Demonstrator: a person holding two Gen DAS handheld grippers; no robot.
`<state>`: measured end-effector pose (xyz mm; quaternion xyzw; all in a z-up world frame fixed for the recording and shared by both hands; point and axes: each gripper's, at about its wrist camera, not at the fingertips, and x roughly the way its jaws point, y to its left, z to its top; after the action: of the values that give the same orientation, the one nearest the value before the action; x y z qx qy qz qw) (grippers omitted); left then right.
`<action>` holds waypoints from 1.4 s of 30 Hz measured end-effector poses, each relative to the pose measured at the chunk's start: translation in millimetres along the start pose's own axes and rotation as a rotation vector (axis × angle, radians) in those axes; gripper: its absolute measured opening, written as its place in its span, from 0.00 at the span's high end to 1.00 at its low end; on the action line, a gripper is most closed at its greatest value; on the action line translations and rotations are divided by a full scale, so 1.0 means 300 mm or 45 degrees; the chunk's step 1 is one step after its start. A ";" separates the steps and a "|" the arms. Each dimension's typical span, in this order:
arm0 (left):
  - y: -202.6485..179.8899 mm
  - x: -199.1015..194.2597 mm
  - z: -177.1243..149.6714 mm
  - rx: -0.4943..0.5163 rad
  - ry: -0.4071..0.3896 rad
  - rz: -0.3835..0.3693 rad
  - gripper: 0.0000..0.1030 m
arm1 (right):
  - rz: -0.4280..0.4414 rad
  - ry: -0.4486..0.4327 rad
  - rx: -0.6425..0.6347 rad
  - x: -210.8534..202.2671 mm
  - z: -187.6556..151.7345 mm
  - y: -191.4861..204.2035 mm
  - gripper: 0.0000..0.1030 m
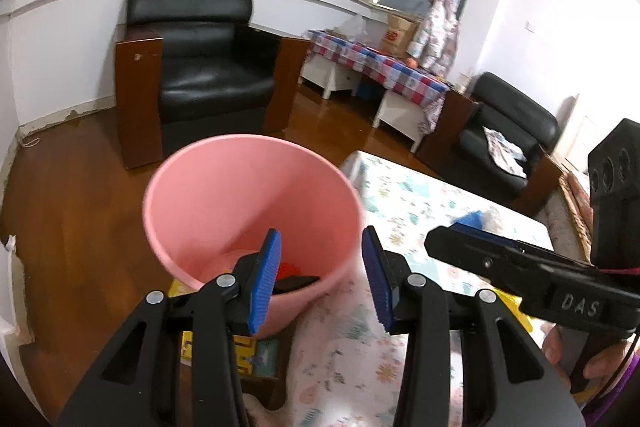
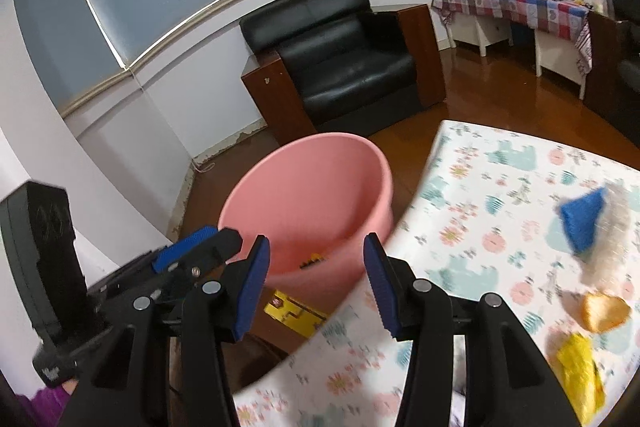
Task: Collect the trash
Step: 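Move both grippers back to the table toward the crumpled wrappers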
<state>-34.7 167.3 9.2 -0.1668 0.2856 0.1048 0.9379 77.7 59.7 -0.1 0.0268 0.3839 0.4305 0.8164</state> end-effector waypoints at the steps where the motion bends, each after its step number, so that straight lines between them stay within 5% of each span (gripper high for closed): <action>1: -0.020 -0.001 -0.005 0.008 0.002 -0.004 0.59 | -0.018 -0.006 -0.008 -0.033 -0.017 -0.010 0.53; 23: -0.419 0.020 -0.204 0.255 0.209 -0.233 0.59 | -0.433 -0.123 0.098 -0.570 -0.407 -0.347 0.53; 32: -0.525 0.052 -0.282 0.292 0.455 -0.498 0.59 | -0.566 -0.172 0.216 -0.701 -0.492 -0.494 0.53; 36: -0.555 0.129 -0.320 0.263 0.550 -0.421 0.59 | -0.589 -0.168 0.247 -0.718 -0.513 -0.528 0.53; 42: -0.545 0.202 -0.302 0.126 0.563 -0.299 0.59 | -0.591 -0.161 0.280 -0.728 -0.540 -0.564 0.53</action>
<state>17.1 -11.0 -54.9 -0.1716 0.4673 -0.0579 0.8653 14.8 -251.0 -45.6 0.0535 0.3724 0.1848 0.9079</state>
